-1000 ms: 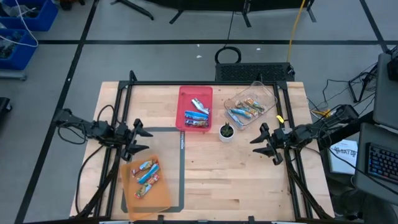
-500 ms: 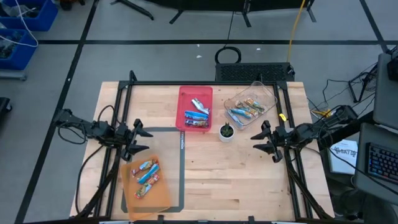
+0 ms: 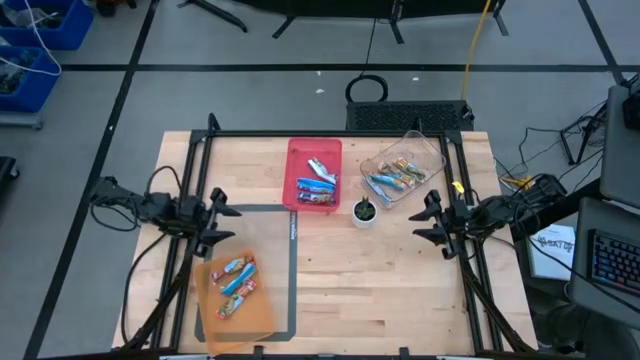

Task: Pick and place Granola Bars by type
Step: Return to Home Position

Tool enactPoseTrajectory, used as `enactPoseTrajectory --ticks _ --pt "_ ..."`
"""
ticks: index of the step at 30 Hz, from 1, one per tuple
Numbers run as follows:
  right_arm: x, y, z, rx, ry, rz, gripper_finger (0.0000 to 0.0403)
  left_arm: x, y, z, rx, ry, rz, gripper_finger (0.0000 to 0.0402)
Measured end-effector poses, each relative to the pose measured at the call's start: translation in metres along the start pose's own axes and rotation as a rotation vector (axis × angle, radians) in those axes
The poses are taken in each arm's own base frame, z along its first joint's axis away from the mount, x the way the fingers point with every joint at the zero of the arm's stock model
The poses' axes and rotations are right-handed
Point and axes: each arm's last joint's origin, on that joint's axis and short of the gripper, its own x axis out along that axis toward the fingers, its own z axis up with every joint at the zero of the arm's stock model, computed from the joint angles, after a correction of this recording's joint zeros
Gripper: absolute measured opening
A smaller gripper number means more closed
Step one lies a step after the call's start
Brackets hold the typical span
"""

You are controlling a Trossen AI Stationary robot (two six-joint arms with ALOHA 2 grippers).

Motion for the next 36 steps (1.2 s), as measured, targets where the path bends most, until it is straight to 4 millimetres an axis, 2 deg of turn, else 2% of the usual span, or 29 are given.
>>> enactPoseTrajectory --ticks 9,15,19,25,36 --pt "-0.004 -0.002 -0.005 0.025 0.053 -0.008 0.0160 0.000 0.000 -0.001 0.006 0.016 0.001 0.0255" --pt "-0.005 -0.005 -0.015 0.077 0.140 -0.084 0.0160 -0.002 0.004 -0.018 -0.016 0.180 0.105 0.0255" --pt "-0.004 -0.006 -0.016 0.042 0.145 -0.118 0.0160 -0.002 0.005 -0.018 -0.012 0.184 0.129 0.0255" --pt "-0.005 -0.010 -0.015 0.012 0.115 -0.265 0.0160 -0.002 0.005 -0.019 -0.023 0.187 0.129 0.0255" --pt "-0.005 -0.010 -0.015 0.068 0.109 -0.263 0.0160 -0.002 0.005 -0.018 -0.045 0.179 0.127 0.0255"
